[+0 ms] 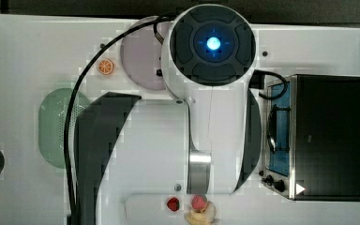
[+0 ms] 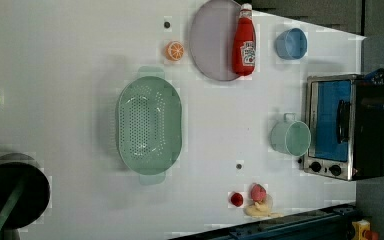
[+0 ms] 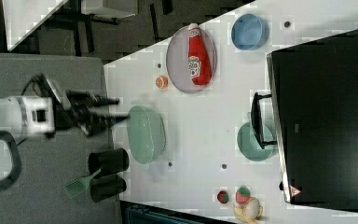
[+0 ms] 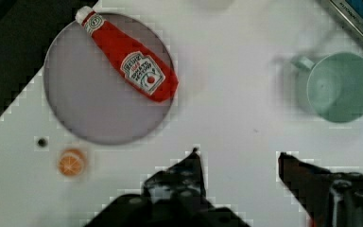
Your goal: Drag strainer left to right.
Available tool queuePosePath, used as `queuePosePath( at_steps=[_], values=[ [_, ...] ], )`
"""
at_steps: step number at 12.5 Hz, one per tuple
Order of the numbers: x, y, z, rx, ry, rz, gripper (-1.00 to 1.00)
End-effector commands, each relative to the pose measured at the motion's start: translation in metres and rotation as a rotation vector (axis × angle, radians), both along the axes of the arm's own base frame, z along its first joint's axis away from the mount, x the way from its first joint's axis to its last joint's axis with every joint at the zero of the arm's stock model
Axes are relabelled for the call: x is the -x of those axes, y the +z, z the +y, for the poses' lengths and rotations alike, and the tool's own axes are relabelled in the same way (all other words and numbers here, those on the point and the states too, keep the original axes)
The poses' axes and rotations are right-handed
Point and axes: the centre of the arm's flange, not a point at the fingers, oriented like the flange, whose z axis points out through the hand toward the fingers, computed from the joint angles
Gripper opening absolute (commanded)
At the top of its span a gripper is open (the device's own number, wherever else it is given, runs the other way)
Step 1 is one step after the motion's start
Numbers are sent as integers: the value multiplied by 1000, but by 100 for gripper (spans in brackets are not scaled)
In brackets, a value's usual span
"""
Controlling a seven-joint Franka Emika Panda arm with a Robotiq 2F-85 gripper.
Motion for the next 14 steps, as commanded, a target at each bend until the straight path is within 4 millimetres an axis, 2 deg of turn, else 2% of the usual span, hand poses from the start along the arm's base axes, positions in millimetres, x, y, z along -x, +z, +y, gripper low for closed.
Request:
queuePosePath(
  at_steps=[1, 3, 5, 6, 8, 10, 14],
  values=[
    [173, 93, -33, 16, -128, -3, 60],
    [173, 93, -32, 16, -128, -3, 99],
    [167, 90, -23, 22, -108, -12, 100],
    [162, 86, -9, 28, -82, -7, 100],
    [150, 70, 33, 50, -17, 7, 100],
    [134, 45, 86, 89, 11, 2, 100],
    [112, -26, 200, 121, -109, -44, 100]
  ],
)
